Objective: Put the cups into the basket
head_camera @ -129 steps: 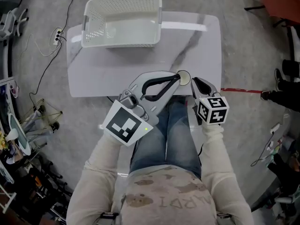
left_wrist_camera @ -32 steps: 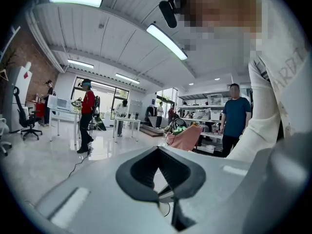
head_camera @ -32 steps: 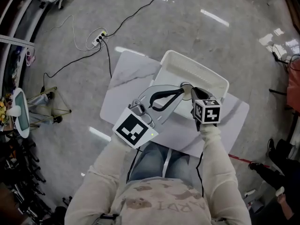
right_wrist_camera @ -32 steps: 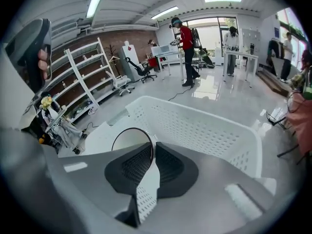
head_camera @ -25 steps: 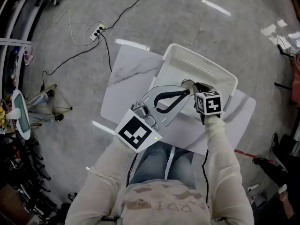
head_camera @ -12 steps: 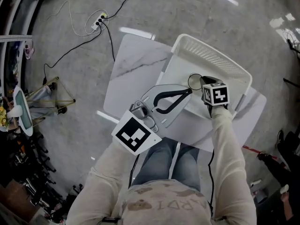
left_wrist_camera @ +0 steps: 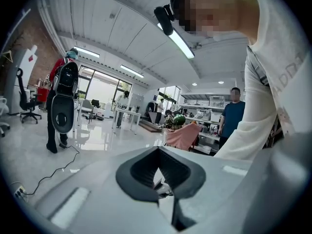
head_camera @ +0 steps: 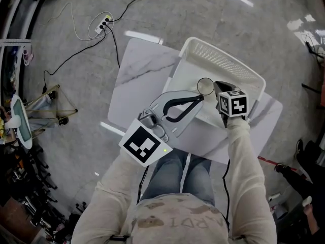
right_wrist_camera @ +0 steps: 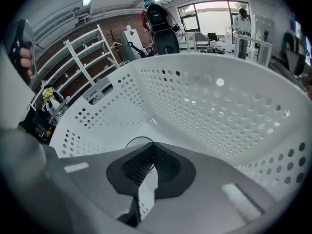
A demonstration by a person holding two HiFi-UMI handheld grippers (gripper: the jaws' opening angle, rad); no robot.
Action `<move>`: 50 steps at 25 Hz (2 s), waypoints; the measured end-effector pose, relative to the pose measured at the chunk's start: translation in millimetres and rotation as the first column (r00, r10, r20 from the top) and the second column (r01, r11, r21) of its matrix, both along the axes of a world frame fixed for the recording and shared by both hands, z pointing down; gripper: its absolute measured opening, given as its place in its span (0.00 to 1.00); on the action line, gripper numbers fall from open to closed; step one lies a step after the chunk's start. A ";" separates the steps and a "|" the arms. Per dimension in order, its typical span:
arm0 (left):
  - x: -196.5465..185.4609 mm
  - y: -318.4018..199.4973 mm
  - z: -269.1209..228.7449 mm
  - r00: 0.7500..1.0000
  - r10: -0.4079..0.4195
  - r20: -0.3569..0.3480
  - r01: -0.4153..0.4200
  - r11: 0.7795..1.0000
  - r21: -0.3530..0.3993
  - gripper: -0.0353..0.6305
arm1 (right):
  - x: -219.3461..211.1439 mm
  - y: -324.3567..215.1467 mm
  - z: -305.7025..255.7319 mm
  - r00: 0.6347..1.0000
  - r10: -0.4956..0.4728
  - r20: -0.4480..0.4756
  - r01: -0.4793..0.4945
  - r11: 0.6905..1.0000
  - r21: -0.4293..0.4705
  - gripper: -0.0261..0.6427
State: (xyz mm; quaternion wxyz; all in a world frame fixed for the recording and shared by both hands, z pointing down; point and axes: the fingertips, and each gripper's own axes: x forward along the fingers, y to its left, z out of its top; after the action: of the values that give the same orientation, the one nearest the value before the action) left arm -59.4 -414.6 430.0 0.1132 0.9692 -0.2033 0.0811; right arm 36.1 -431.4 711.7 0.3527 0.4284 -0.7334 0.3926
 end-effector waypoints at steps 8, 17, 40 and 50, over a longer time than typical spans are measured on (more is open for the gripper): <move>11.0 15.9 -39.6 0.999 -0.016 -0.048 0.018 0.999 0.046 0.05 | -25.5 5.3 -125.5 0.981 -0.005 0.195 -0.041 0.972 0.231 0.07; 40.3 62.4 -113.8 0.996 -0.023 -0.089 0.031 0.995 0.095 0.05 | -22.3 74.4 -317.9 0.941 -0.068 0.332 -0.129 0.834 0.537 0.07; 85.6 189.4 -192.3 0.994 -0.076 -0.079 0.085 0.990 0.114 0.05 | 10.8 221.0 -481.2 0.885 -0.248 0.393 -0.186 0.586 0.789 0.07; 72.5 194.4 -218.3 0.990 -0.101 -0.100 0.114 0.985 0.130 0.05 | 0.0 223.9 -502.3 0.880 -0.279 0.384 -0.160 0.587 0.793 0.07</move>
State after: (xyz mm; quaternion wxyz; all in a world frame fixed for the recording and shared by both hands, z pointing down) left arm 13.1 -220.2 211.6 0.0608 0.9649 -0.2548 0.0158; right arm 36.1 -207.5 209.4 -0.0557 0.4066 -0.9068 0.0961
